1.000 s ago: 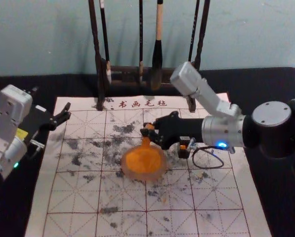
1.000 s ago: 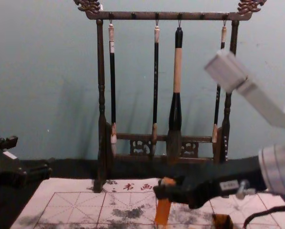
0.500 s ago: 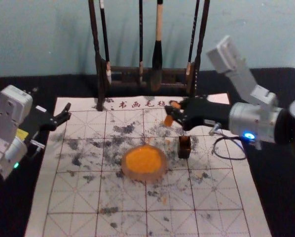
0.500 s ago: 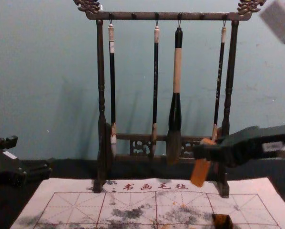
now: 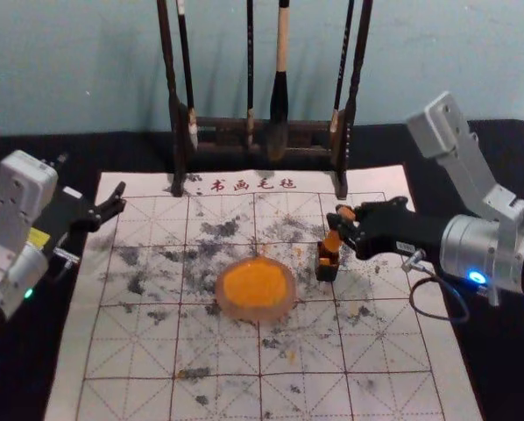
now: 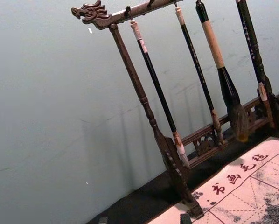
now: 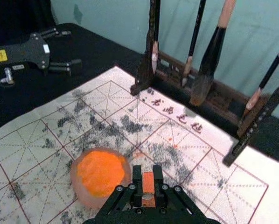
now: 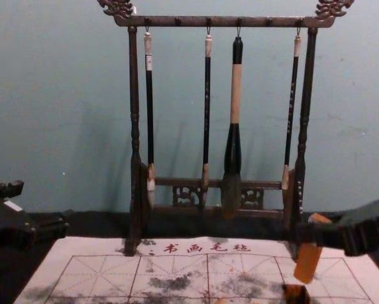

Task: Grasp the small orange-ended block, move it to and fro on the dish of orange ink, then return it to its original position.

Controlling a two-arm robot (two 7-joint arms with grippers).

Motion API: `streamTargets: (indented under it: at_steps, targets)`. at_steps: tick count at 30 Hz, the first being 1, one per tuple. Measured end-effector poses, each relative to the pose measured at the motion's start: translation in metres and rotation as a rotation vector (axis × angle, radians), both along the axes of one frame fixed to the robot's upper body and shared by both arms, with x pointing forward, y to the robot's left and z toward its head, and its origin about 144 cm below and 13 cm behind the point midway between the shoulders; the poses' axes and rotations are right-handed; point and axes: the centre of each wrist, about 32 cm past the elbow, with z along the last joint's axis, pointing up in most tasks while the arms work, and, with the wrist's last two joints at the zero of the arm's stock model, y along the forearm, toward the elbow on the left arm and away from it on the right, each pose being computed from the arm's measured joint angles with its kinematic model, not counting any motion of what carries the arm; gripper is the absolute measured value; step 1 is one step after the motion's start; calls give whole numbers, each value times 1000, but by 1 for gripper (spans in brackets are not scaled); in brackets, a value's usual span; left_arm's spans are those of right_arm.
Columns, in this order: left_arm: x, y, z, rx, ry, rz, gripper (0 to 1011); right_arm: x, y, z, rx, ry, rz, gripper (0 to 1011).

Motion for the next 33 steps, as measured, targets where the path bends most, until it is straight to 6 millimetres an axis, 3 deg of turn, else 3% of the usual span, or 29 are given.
streamTargets:
  at_steps: [11, 33]
  targets:
    - [0, 0, 0, 0, 0, 0, 1001, -2, -1, -11, -5, 42, -23, 110]
    - [0, 0, 0, 0, 0, 0, 1001, 15, 7, -23, -38, 56, -36, 110]
